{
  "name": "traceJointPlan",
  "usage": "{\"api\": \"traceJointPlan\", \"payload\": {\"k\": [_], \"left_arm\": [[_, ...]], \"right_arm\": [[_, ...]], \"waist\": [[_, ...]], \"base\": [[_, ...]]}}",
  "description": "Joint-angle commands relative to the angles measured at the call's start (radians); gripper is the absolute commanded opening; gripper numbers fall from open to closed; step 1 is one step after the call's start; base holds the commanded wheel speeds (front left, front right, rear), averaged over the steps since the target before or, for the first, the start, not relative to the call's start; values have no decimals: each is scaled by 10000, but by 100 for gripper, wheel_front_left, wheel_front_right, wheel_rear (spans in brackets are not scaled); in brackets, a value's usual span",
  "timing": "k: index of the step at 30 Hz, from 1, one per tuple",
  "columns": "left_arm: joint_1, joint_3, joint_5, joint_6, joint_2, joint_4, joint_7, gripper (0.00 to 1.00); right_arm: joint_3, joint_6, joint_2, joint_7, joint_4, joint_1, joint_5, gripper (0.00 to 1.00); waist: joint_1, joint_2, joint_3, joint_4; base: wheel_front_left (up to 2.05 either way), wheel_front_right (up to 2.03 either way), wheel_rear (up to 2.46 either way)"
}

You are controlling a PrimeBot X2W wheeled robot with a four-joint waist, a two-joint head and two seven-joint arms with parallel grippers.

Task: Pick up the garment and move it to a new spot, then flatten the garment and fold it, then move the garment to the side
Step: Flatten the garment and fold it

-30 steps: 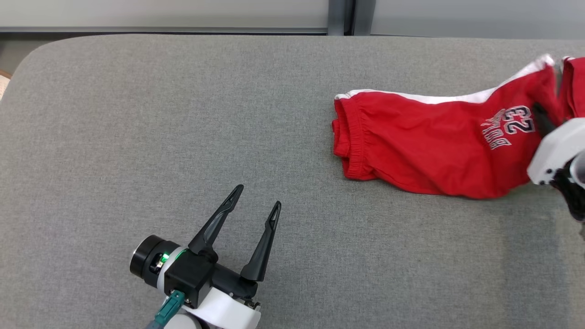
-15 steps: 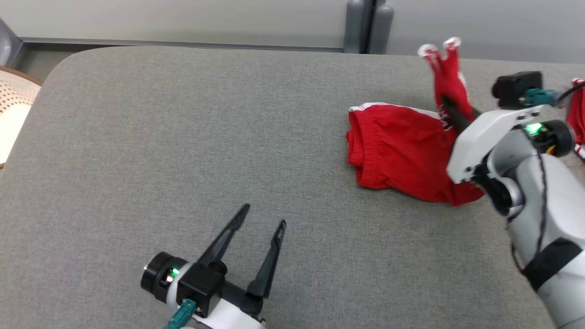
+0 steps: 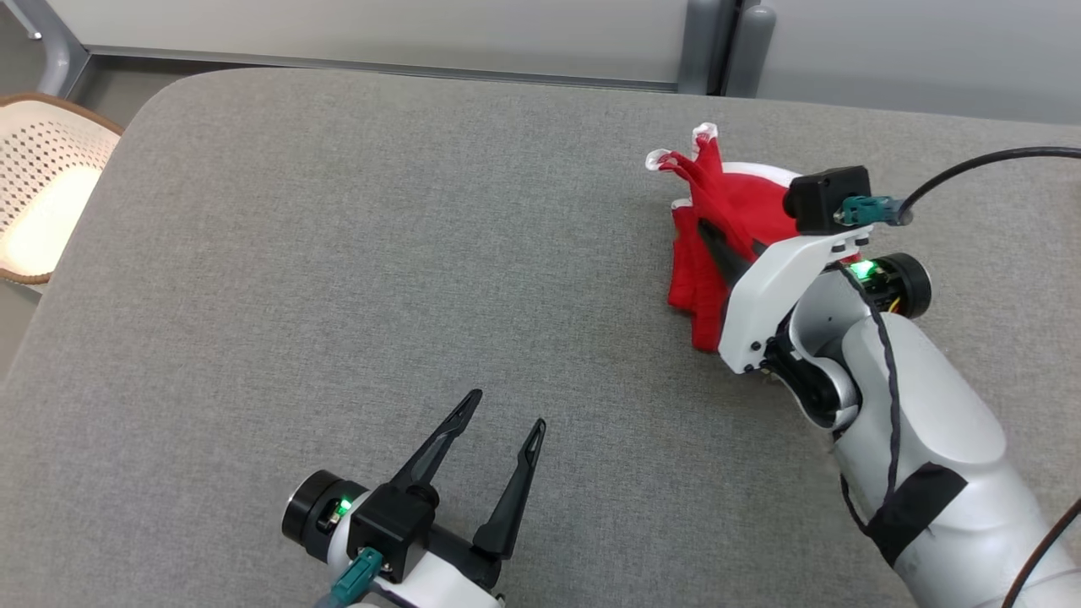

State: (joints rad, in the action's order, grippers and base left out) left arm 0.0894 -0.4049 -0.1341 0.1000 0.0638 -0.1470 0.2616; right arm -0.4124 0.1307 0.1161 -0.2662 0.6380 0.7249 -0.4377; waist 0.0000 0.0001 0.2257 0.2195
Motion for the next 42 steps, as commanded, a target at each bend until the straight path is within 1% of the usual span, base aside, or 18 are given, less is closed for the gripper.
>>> {"api": "traceJointPlan", "payload": {"k": [1,2,5,9,14,16,20,22,23,24,27,29,30,32,34,36,40,42], "left_arm": [[162,-9,-51,21,26,-38,39,100],[181,-24,-47,26,25,-66,39,100],[180,-37,-61,33,11,-140,39,100],[100,59,-54,-16,15,-191,39,100],[-51,163,-12,-102,11,-135,39,100],[-102,192,21,-109,16,-95,39,100],[-234,338,-12,-205,12,83,39,100],[-367,557,-137,-323,5,263,39,100],[-610,916,-319,-545,-6,417,39,100],[-772,1253,-562,-765,-8,489,39,100],[-1117,1999,-1008,-1171,-75,726,39,100],[-1357,2391,-1141,-1301,-83,777,39,100],[-1357,2391,-1141,-1301,-83,777,39,100],[-1515,2784,-1222,-1340,-64,859,39,100],[-1678,3134,-1227,-1331,-82,1019,39,100],[-1852,3442,-1141,-1219,-90,1212,39,100],[-2154,3678,-907,-688,-102,1551,39,100],[-2330,3699,-687,-481,-104,1575,39,100]], "right_arm": [[-2,-3,-49,93,13,-64,-29,95],[44,-3,-153,167,19,-77,-161,100],[108,-3,-299,357,-187,-110,-547,100],[373,-3,-25,818,-714,-250,-753,100],[1218,-3,834,1666,-1247,-807,99,100],[1559,-3,1023,1922,-1262,-1215,518,100],[1843,-3,1253,2677,-1457,-2189,1101,100],[1877,-3,1181,3225,-1586,-2750,1196,100],[1897,-3,1079,3769,-1637,-3259,1319,100],[1953,-3,1009,4042,-1619,-3486,1407,100],[1932,-4,765,4739,-1529,-4021,1781,100],[1900,-3,683,5044,-1535,-4291,2084,100],[1900,-3,683,5044,-1535,-4291,2084,100],[1850,-4,538,5236,-1681,-4515,2364,100],[1835,-4,445,5322,-1916,-4776,2636,100],[1932,-4,355,5322,-2592,-5051,2869,100],[1882,-4,276,5319,-3855,-6068,3068,100],[2061,-6,239,5323,-4303,-6540,3246,100]], "waist": [[0,-1,11,32],[0,-1,10,54],[0,-1,-21,91],[0,-1,-143,39],[0,-1,-334,-163],[0,-1,-412,-228],[0,-1,-613,-375],[0,-1,-757,-485],[0,-1,-929,-656],[0,-1,-1011,-761],[0,-1,-1229,-1065],[0,-1,-1355,-1223],[0,-1,-1355,-1223],[0,-1,-1458,-1376],[0,-1,-1559,-1477],[0,-1,-1677,-1535],[0,-1,-1972,-1503],[0,-1,-2161,-1492]], "base": [[0,0,0],[0,0,0],[0,0,0],[0,0,0],[0,0,0],[0,0,0],[0,0,0],[0,0,0],[0,0,0],[0,0,0],[0,0,0],[0,0,0],[0,0,0],[0,0,0],[0,0,0],[0,0,0],[0,0,0],[0,0,0]]}}
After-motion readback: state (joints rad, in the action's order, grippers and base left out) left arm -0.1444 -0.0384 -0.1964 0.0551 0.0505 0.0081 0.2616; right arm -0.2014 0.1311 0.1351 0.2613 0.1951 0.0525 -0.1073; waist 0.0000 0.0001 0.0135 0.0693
